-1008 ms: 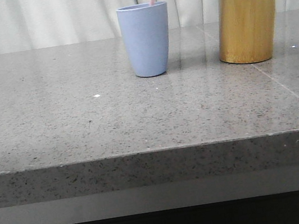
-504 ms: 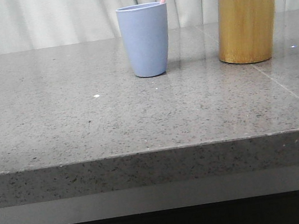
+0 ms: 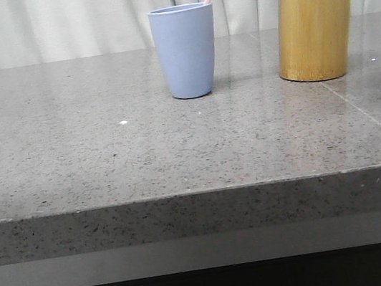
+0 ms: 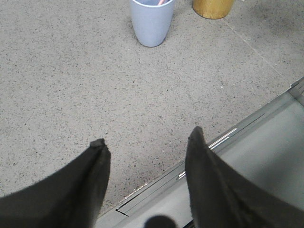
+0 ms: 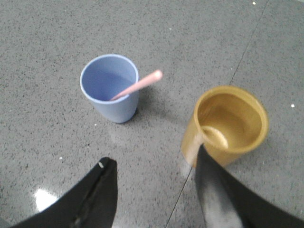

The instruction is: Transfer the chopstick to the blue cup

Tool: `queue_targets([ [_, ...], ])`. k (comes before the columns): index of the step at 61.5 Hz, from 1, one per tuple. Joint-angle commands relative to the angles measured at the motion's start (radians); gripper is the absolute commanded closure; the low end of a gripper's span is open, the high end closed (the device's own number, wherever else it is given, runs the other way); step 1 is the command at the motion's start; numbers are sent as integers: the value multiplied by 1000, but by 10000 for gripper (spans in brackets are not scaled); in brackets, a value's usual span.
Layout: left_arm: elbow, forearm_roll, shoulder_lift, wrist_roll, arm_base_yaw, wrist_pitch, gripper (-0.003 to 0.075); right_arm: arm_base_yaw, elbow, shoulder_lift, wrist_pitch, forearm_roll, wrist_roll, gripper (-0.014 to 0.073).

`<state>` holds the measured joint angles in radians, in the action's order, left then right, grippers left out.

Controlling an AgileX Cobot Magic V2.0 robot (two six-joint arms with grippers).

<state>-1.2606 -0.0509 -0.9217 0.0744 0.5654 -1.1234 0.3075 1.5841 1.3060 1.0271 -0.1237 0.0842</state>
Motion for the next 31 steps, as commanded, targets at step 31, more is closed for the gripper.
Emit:
queue_targets([
  [31, -22, -8, 7, -8, 4, 63, 352, -6, -618, -602, -269, 5, -1, 190],
])
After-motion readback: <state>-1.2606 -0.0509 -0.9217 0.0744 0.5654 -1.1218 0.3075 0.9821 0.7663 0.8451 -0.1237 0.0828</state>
